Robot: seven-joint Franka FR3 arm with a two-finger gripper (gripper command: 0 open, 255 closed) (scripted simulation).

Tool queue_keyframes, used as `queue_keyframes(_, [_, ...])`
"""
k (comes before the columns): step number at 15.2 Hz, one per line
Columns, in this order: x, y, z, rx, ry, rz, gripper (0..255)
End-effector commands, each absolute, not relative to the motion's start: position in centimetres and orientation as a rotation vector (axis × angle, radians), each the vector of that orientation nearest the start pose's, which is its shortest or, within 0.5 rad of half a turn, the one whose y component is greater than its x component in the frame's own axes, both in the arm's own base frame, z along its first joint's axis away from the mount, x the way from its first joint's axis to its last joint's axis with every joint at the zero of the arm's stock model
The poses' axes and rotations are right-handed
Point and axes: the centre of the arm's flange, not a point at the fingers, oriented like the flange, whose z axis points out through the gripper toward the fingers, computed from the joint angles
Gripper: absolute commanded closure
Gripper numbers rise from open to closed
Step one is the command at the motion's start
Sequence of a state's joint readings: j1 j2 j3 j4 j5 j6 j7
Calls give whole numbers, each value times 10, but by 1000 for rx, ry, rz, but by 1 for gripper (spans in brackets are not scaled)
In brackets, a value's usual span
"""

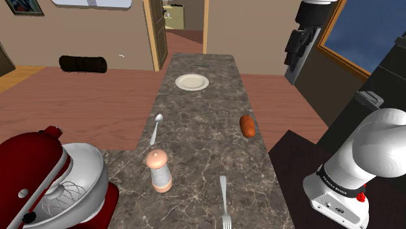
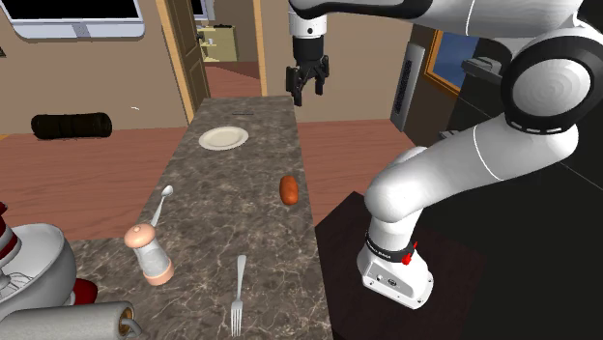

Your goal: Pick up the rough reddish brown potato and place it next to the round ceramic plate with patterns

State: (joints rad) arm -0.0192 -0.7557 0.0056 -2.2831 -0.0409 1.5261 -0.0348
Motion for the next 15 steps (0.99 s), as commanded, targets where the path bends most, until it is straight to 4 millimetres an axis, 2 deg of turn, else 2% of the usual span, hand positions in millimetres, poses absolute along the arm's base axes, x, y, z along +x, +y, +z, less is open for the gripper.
queue_keyframes(1, [311, -8, 612, -3186, -28, 4, 0])
queue_keyframes(15, [382, -30, 439, -3039, 620, 77, 0])
